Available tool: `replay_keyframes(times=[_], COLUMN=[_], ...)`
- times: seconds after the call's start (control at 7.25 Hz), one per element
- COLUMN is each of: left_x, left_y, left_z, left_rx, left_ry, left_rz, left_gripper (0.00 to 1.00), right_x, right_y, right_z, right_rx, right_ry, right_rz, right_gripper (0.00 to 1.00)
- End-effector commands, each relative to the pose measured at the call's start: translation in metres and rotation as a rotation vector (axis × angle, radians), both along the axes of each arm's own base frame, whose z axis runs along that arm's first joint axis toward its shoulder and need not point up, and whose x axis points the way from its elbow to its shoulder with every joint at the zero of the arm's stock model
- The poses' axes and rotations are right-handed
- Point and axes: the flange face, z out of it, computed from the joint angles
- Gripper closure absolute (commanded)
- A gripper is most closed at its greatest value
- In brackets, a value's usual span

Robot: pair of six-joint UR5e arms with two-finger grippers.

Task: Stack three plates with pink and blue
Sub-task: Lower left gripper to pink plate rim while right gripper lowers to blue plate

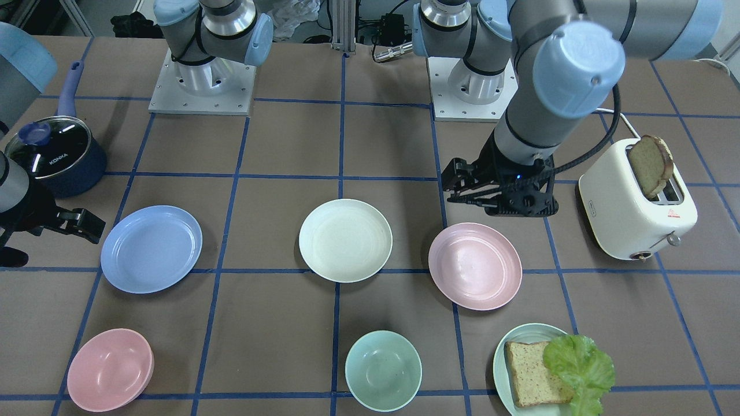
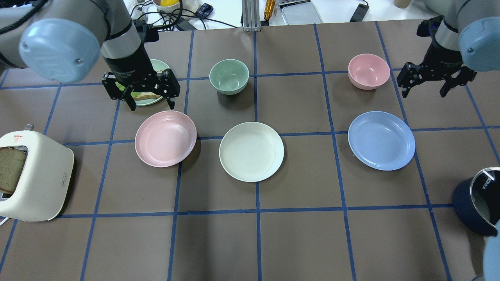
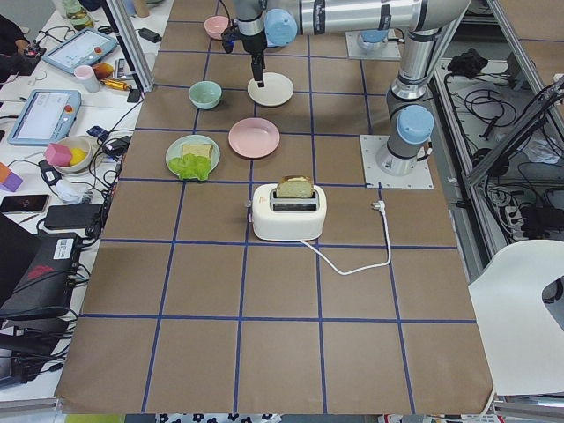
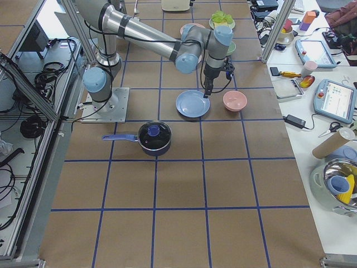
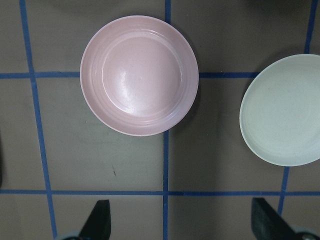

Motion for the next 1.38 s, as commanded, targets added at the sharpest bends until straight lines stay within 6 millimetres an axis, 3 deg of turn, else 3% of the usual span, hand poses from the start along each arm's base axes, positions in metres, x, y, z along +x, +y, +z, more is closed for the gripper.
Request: replay_keyframes(times=[0.0,0.28,0.41,0.69,0.97,1.1,1.24], left_x=[-0.002,-0.003,-0.011,-0.032,-0.040,-0.041,-0.041], left_y=[-0.008,-0.002,0.004,0.005,0.003,0.002,0.001], left_z=[-0.099,-0.163,-0.176,-0.195,-0.200,-0.200,-0.199], left_rx=[-0.024,-0.067,-0.053,-0.056,-0.085,-0.090,-0.105], left_ry=[0.000,0.003,0.008,0.005,0.004,0.005,0.006], left_rz=[-0.008,-0.008,-0.018,-0.048,-0.068,-0.070,-0.070], left_gripper=[0.00,0.00,0.00,0.19,0.75,0.95,1.00], right_x=[-0.020,-0.026,-0.041,-0.046,-0.047,-0.046,-0.046], right_y=[0.019,0.036,0.040,0.040,0.044,0.045,0.048], right_z=[-0.053,-0.098,-0.108,-0.147,-0.154,-0.155,-0.158], right_rx=[-0.042,-0.032,-0.029,0.015,0.027,0.032,0.044], right_ry=[-0.004,-0.012,-0.063,-0.147,-0.150,-0.154,-0.160], right_rz=[-0.003,-0.024,-0.005,-0.005,-0.007,-0.006,-0.009], right_gripper=[0.00,0.00,0.00,0.00,0.00,0.10,0.32])
